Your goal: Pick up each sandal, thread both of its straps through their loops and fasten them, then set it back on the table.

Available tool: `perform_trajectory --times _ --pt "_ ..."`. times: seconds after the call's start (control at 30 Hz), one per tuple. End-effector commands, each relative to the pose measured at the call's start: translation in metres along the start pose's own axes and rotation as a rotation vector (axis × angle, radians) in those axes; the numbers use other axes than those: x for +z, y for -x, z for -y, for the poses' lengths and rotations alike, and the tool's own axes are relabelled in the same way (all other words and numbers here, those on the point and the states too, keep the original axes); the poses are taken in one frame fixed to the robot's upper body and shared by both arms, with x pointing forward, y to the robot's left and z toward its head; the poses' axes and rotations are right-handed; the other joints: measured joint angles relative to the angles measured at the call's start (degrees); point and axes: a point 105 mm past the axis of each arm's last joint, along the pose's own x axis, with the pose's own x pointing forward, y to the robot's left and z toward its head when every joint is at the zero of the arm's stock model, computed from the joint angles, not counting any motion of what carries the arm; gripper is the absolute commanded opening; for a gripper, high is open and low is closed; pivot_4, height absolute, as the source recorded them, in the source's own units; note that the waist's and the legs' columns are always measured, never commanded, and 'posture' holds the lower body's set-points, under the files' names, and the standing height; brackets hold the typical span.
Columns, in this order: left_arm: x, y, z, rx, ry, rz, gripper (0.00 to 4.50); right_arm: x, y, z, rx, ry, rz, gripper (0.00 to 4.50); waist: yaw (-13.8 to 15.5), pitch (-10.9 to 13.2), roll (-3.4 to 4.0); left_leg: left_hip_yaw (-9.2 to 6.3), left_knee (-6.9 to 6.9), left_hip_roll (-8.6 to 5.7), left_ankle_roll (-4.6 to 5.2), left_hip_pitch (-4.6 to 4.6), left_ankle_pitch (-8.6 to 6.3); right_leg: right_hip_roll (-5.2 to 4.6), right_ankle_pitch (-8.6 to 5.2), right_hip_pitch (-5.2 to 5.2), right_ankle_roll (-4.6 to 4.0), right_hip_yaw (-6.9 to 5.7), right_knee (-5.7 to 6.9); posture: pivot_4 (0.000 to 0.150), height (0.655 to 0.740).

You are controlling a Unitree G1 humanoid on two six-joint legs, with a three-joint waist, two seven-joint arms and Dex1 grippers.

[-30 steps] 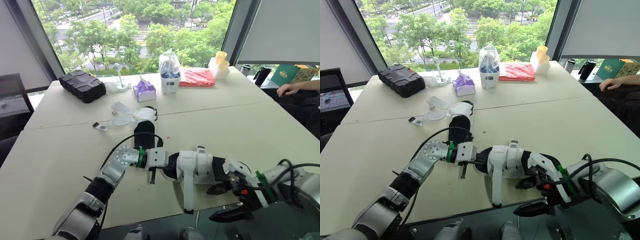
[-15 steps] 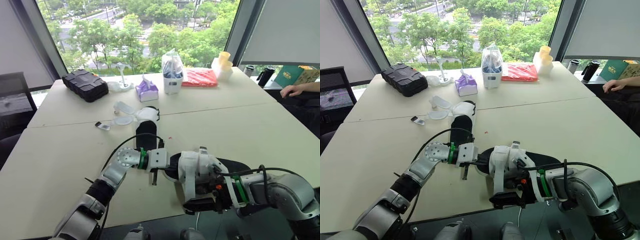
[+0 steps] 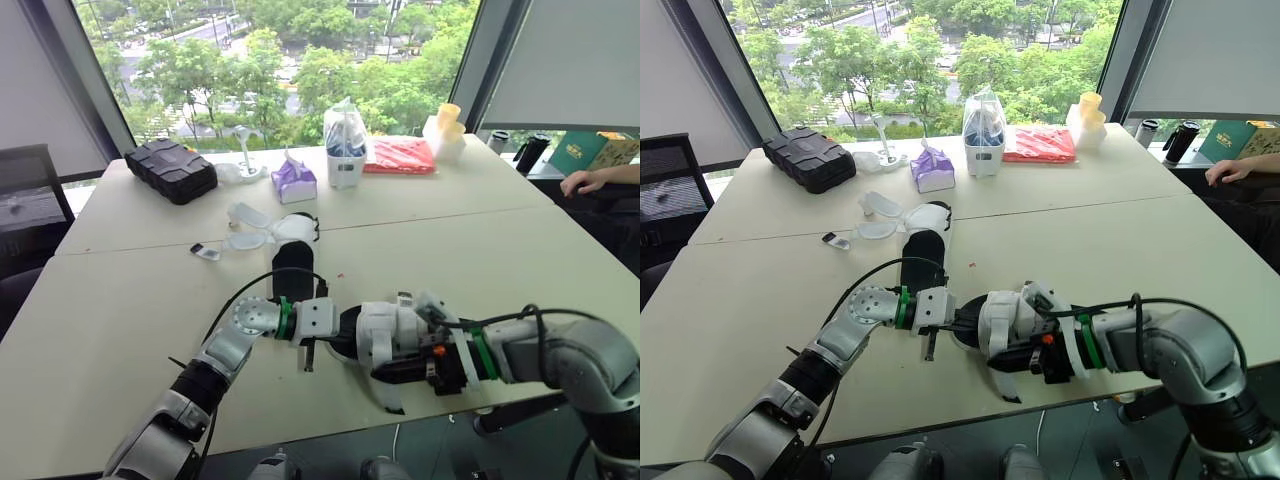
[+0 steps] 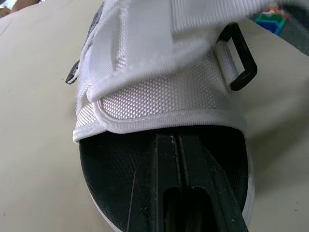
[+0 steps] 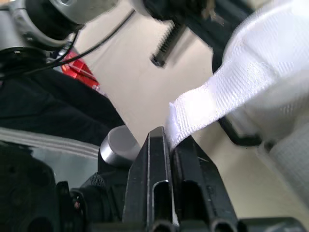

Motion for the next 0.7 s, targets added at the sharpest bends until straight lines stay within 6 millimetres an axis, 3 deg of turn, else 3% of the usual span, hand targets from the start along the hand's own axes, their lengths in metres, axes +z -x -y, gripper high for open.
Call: perform_trajectory --times 0.03,0.13,0.27,0.57,0.7 --pt "-0.010 -0.005 0.007 -0.033 0.012 -0.042 0.00 0.028 0.008 0.000 0.006 0.052 0.055 0.03 0.00 0.00 0.00 0.00 0.00 0.00 0.00 0.00 0.00 0.00 0.00 0.00 0.00 0.00 0.00 0.150 0.7400" --pt "-0.009 -0.006 0.006 -0.032 0.008 -0.039 0.00 0.051 0.012 0.018 -0.048 0.053 0.103 0.03 0.03 0.00 0.00 0.00 0.01 0.00 0.00 -0.01 0.00 -0.01 0.00 0.01 0.00 0.00 -0.01 0.150 0.7400" --pt "-0.009 -0.006 0.005 -0.031 0.005 -0.037 0.00 0.062 0.012 0.032 -0.082 0.032 0.123 0.03 0.20 0.00 -0.01 0.01 0.02 -0.01 0.00 -0.02 0.00 -0.04 0.00 0.01 0.00 0.00 -0.02 0.150 0.7400" --pt "-0.009 -0.005 0.007 -0.027 0.008 -0.040 0.00 0.045 0.006 0.048 -0.108 0.029 0.041 0.03 0.11 -0.01 0.01 0.01 0.02 -0.01 0.00 -0.03 0.00 -0.08 0.00 -0.01 -0.03 0.01 -0.01 0.150 0.7400" --pt "-0.009 -0.005 0.008 -0.023 0.010 -0.041 0.00 0.042 0.003 0.058 -0.173 0.104 0.034 0.03 0.10 -0.01 0.01 0.01 0.02 -0.02 0.00 -0.03 0.00 -0.08 0.00 -0.01 -0.02 0.01 -0.01 0.150 0.7400"
